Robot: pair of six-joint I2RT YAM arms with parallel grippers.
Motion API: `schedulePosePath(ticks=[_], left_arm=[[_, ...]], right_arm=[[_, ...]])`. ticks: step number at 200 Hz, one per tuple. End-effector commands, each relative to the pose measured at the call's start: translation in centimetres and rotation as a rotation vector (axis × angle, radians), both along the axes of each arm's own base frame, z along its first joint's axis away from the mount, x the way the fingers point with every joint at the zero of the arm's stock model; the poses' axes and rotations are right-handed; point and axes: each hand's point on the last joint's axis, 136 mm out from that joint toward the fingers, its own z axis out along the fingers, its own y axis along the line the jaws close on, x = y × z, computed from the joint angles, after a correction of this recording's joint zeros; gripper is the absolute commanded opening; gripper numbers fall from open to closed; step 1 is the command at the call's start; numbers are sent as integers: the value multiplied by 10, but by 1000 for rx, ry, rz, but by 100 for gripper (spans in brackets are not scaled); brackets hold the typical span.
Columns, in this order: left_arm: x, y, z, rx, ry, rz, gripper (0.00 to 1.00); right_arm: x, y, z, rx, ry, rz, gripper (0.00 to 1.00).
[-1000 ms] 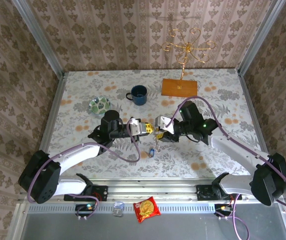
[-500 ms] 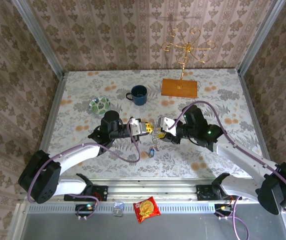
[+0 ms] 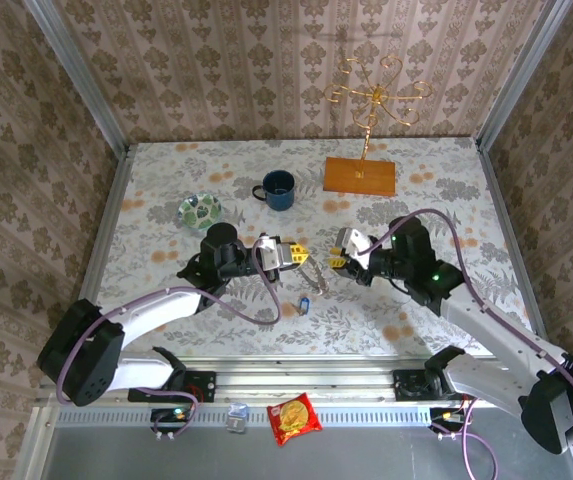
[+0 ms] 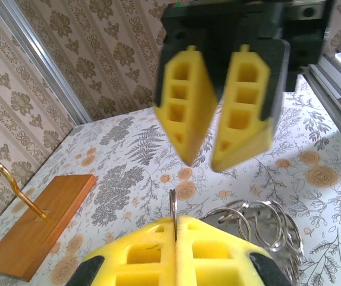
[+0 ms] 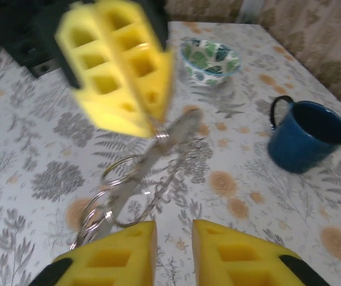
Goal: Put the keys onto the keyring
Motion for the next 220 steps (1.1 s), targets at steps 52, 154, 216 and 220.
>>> schedulePosePath(ticks=[52,154,216,220], left_arm=[[-9,-2,16,-113,64,-74,0],[-12,-1,18,-138,115,-114,0],[-13,-2,18,-144,132,-130,0],[-13,-2,19,-145,133,-131,0]], right_arm=[[-7,28,22,142,5,163,31],[0,41,27,152,-18,174,24],[1,43,32,173,-22,172,22],[2,43,32,172,-24,168,23]])
